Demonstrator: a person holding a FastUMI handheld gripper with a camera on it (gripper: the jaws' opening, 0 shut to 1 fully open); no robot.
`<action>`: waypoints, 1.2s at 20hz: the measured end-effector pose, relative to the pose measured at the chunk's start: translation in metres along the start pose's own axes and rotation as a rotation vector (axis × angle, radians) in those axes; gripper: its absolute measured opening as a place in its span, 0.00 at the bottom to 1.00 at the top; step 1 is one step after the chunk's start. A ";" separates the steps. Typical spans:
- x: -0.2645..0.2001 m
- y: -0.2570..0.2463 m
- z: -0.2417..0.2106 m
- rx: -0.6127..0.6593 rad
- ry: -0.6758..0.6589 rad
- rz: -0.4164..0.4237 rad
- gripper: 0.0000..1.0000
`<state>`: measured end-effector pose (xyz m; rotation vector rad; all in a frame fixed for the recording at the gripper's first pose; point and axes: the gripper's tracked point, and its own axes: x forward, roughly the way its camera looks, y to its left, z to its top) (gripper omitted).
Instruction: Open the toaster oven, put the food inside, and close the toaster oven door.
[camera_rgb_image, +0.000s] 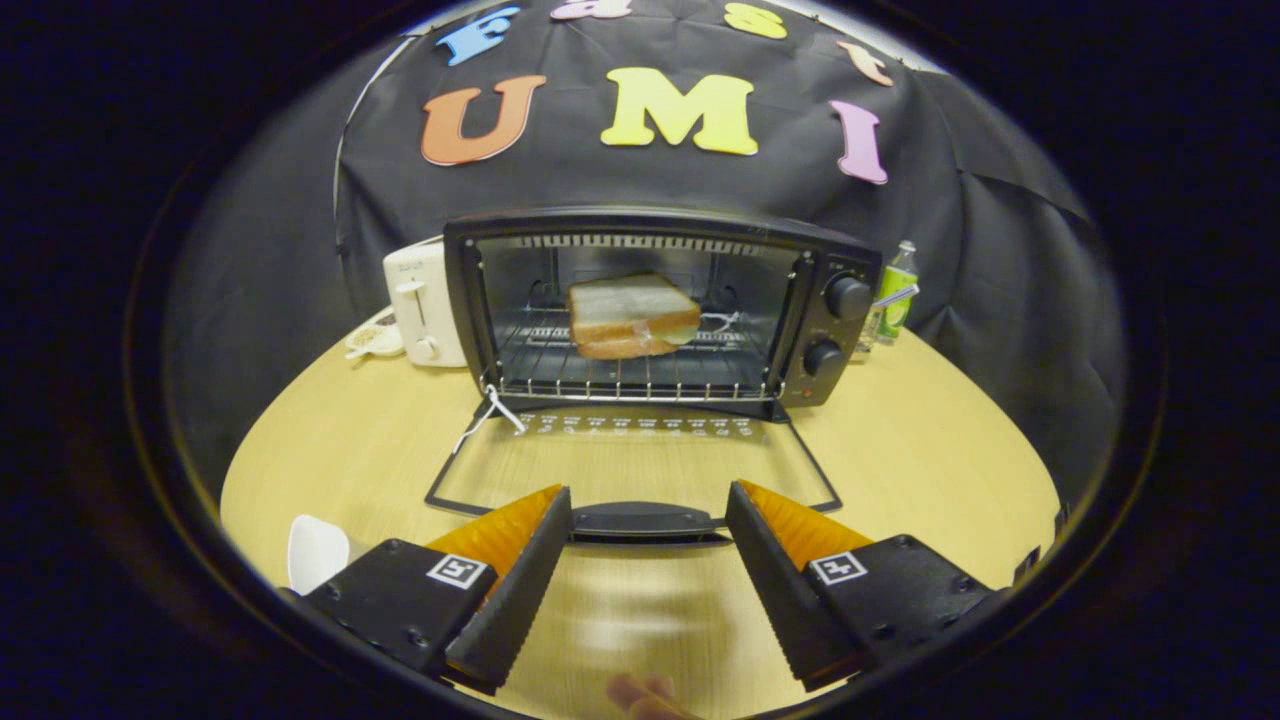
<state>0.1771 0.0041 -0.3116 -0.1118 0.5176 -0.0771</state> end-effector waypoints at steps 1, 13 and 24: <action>-0.004 0.002 -0.006 -0.005 0.032 0.002 1.00; 0.015 0.014 -0.053 0.076 0.227 0.058 1.00; 0.005 0.013 -0.045 0.073 0.189 0.067 1.00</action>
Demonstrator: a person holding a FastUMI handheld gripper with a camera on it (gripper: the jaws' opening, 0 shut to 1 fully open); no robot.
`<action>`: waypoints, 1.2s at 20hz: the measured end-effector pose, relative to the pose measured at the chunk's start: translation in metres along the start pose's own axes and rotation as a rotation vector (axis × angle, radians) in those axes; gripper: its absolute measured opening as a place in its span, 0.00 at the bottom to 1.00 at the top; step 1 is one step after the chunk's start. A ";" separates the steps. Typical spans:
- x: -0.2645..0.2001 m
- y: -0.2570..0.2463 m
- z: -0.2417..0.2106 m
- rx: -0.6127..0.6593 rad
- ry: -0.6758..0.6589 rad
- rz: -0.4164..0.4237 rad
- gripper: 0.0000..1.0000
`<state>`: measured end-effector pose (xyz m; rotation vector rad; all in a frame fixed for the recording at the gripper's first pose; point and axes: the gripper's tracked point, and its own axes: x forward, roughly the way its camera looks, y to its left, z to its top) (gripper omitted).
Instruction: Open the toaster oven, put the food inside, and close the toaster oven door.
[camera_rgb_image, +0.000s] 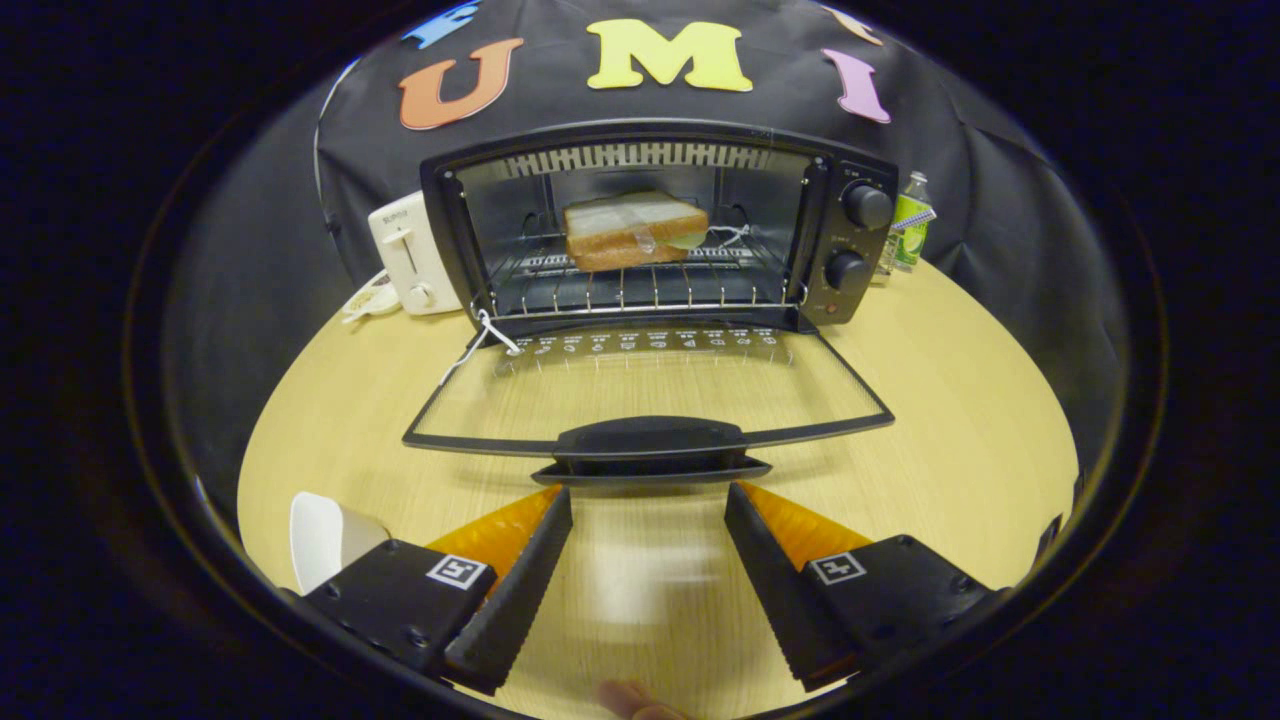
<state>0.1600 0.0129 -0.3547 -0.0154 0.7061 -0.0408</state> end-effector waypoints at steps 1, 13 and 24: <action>-0.002 0.000 0.002 0.001 -0.006 0.000 1.00; -0.018 0.001 0.015 -0.005 -0.092 -0.002 1.00; -0.039 0.007 0.060 -0.011 -0.321 -0.002 1.00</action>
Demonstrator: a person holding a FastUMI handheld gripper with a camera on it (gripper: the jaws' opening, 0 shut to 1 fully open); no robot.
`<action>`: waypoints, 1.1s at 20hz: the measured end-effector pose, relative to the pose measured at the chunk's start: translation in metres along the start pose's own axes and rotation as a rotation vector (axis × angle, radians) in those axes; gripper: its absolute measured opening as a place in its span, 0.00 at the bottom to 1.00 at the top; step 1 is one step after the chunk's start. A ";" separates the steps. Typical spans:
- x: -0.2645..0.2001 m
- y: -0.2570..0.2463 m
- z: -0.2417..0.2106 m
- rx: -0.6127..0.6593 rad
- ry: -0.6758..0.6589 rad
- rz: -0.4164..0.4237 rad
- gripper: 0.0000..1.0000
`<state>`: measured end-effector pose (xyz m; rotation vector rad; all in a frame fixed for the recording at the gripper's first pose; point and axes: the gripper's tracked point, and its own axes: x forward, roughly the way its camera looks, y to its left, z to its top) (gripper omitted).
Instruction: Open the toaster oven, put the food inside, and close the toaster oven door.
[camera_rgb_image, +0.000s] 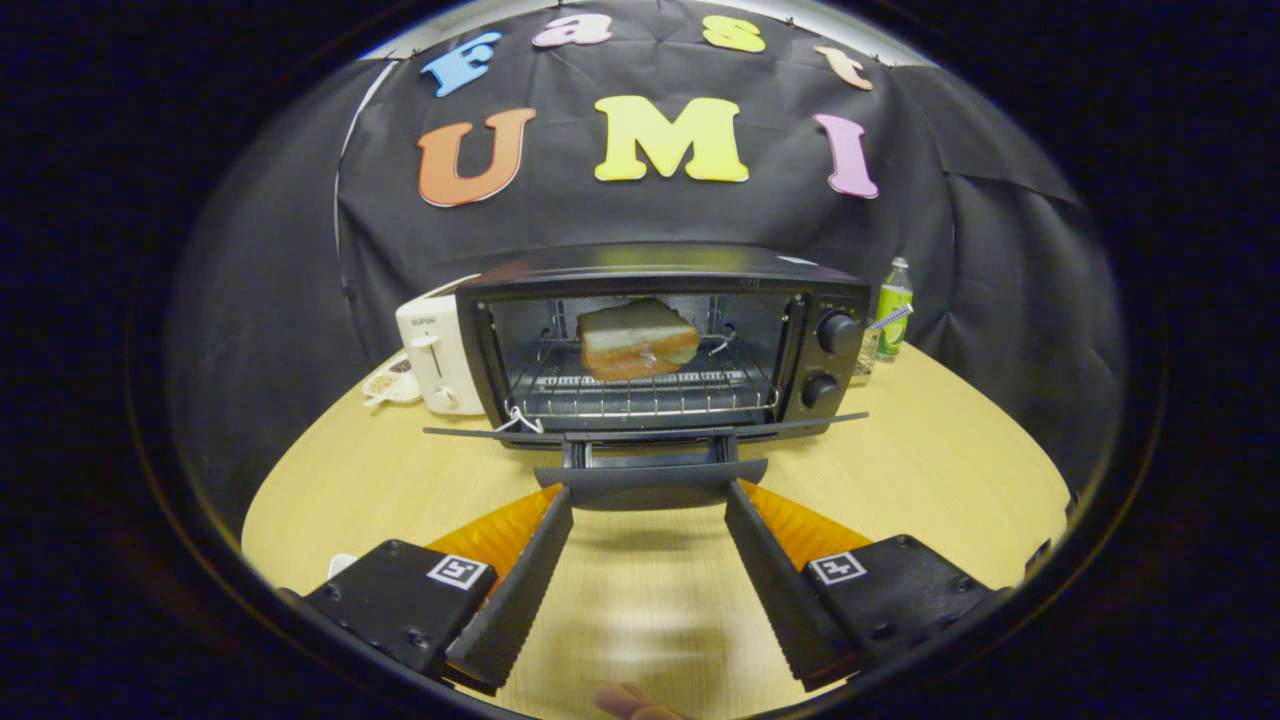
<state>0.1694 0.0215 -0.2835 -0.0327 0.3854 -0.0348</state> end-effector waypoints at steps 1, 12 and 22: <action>0.001 0.000 0.005 -0.003 -0.020 0.001 1.00; 0.019 0.009 0.052 0.037 -0.107 0.007 1.00; -0.062 0.011 0.072 -0.015 -0.182 0.038 1.00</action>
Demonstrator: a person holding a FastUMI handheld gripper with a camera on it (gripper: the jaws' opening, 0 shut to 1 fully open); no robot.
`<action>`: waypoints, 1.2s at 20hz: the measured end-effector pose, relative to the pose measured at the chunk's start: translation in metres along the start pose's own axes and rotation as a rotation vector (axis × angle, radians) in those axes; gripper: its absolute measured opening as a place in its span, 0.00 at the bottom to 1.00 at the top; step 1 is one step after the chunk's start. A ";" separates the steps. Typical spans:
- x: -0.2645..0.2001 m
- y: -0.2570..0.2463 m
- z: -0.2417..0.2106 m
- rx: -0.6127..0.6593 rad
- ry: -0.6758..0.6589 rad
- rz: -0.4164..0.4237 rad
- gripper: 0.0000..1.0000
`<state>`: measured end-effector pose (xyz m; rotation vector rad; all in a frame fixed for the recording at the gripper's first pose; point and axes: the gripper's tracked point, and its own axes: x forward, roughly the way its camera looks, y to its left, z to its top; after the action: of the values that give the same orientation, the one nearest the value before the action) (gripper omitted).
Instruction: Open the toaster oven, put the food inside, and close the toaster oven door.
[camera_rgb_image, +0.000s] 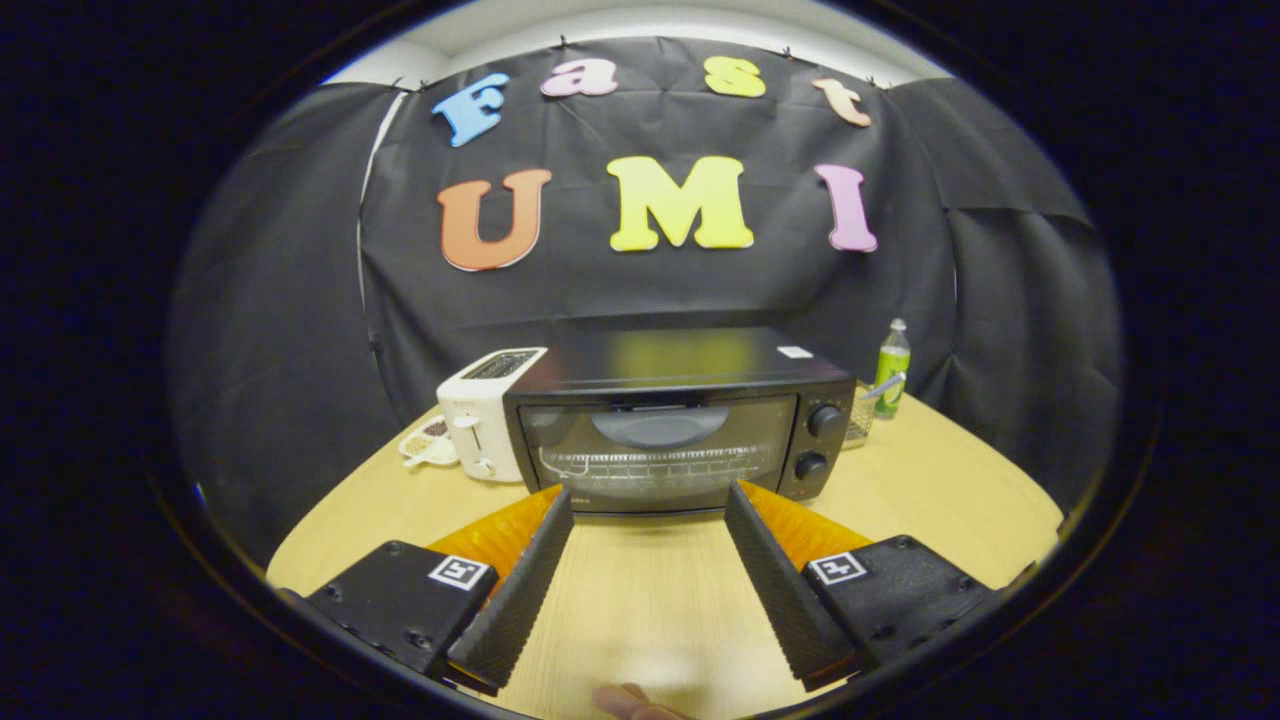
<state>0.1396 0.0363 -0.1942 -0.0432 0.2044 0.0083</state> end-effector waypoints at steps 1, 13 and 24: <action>-0.013 -0.001 0.010 -0.020 -0.027 0.000 1.00; -0.154 -0.048 0.103 0.041 -0.236 0.031 1.00; -0.217 -0.094 0.124 0.000 -0.337 -0.013 1.00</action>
<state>-0.0465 -0.0532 -0.0249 -0.0428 -0.1325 0.0025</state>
